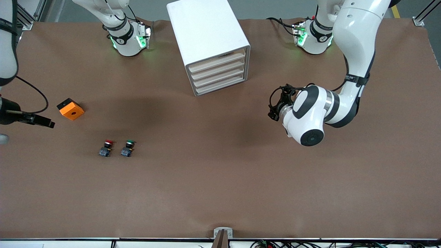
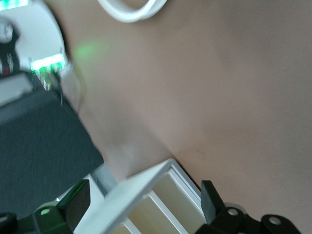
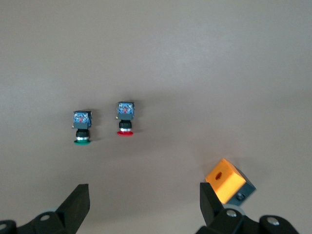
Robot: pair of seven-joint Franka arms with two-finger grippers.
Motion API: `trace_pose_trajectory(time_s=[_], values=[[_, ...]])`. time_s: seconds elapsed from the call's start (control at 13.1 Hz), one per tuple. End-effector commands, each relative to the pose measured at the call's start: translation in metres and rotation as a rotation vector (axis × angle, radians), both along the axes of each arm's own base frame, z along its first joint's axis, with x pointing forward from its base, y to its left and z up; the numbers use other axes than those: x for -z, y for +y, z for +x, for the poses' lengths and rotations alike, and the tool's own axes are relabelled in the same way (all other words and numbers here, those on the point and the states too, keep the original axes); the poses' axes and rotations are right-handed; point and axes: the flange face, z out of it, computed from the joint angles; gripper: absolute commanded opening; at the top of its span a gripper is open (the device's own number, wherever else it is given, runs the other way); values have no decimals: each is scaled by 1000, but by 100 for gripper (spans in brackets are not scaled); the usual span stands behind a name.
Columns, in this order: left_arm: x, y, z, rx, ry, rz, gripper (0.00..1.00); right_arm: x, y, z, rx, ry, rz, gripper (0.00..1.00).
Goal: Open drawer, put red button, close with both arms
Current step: 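Grasp the red button with the right gripper while the left gripper grips the handle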
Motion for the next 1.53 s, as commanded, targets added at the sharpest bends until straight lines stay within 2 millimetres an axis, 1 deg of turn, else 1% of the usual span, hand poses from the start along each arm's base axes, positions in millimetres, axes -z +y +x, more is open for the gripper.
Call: trace_pose_trajectory(time_s=[0.0, 0.15, 0.23, 0.31, 0.38, 0.46, 0.53, 0.61, 0.69, 0.84, 0.99, 1.15, 1.22, 1.45], values=[[14, -12, -1, -111, 103, 22, 100, 39, 18, -3, 4, -46, -1, 100], [22, -23, -6, -185, 170, 32, 100, 79, 41, -4, -20, -91, -13, 100], [20, -27, -6, -225, 196, 33, 100, 101, 43, -4, -16, -100, -17, 100], [17, -33, -6, -258, 223, 19, 100, 119, 45, 0, -4, -101, -20, 100], [19, -37, -7, -289, 253, 13, 100, 136, 45, 3, 17, -100, -22, 100], [19, -40, -7, -321, 280, 17, 100, 147, 45, 5, 39, -105, -25, 100], [24, -48, -12, -334, 310, 27, 100, 161, 45, 6, 79, -92, -26, 100], [26, -60, -18, -337, 333, 34, 100, 172, 47, 7, 95, -93, -27, 100], [27, -66, -19, -344, 346, 26, 100, 185, 48, 7, 114, -92, -30, 100], [30, -81, -20, -316, 356, 12, 100, 206, 56, 8, 144, -88, -33, 100], [33, -93, -22, -275, 369, 6, 100, 220, 71, 10, 132, -93, -35, 100], [37, -105, -24, -240, 392, -9, 100, 236, 72, 11, 129, -102, -38, 100], [48, -110, -29, -225, 419, -7, 100, 242, 71, 12, 129, -107, -40, 100], [57, -117, -34, -260, 487, -18, 100, 256, 70, 14, 127, -116, -45, 100]])
